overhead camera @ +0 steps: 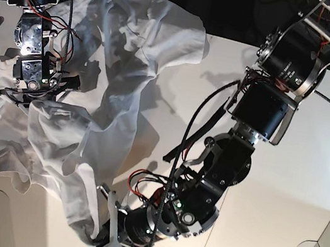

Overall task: Layout the t-shirt on the table in an organized manner, then fold the t-shirt properly
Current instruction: 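Drag the grasped fabric with the left gripper away from the right gripper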

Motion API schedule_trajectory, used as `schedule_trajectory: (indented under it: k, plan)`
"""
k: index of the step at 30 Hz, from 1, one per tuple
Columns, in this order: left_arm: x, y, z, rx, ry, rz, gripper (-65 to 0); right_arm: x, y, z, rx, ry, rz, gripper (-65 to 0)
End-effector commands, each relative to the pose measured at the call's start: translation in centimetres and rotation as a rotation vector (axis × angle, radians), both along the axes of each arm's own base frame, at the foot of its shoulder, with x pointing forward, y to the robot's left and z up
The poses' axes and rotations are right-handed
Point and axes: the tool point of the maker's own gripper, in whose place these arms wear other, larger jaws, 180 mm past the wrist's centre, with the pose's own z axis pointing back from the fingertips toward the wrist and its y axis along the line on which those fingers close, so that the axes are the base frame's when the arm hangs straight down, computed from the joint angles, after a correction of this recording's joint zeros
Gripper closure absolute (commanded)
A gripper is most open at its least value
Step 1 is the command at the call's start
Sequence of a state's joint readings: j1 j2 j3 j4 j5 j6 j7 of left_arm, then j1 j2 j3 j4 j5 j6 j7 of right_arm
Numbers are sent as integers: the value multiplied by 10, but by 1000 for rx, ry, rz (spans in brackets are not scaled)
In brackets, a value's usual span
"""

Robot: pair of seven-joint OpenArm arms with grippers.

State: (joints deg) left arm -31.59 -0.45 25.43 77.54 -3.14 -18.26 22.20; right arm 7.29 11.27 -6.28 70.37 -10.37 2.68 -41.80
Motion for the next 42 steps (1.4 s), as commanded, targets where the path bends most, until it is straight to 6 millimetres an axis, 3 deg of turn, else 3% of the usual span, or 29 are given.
schedule_trajectory:
  k: [1, 5, 6, 8, 9, 10, 12, 16, 19, 22, 24, 26, 29, 42]
  plan:
    - [8, -6, 41, -49, -93, -11, 0, -12, 11, -10, 49, 62, 13, 0]
    - [12, -11, 66, -27, -148, -61, 0, -12, 11, -10, 49, 62, 13, 0]
    - [10, -12, 67, -11, -151, -84, -36, -12, 11, -10, 49, 62, 13, 0]
    - [14, -5, 65, 12, -151, -81, -257, -12, 11, -10, 49, 63, 13, 0]
    - [21, 5, 63, 17, -147, -43, -312, -13, 11, -10, 49, 64, 12, 0]
    - [30, 20, 59, 18, -140, 19, -325, -13, 11, -11, 49, 65, 12, 0]
    - [46, 50, 43, 50, -110, 109, -325, -15, 11, -11, 49, 68, 13, 0]
    - [59, 102, -11, 144, 8, 193, -325, -16, 11, -12, 49, 70, 13, 0]
    - [56, 136, -51, 167, 115, 238, -325, -16, 11, -12, 49, 70, 13, 0]
    - [43, 156, -83, 166, 194, 249, -324, -16, 11, -12, 49, 70, 13, 0]
    - [33, 156, -98, 158, 219, 245, -322, -16, 11, -12, 49, 70, 13, 0]
    - [24, 149, -110, 138, 226, 230, -261, -16, 11, -12, 49, 70, 13, 0]
    - [15, 134, -122, 98, 238, 218, 0, -16, 11, -12, 49, 70, 13, 0]
    - [23, 75, -173, 41, 399, 217, 0, -33, 11, -20, 43, 153, 26, 0]
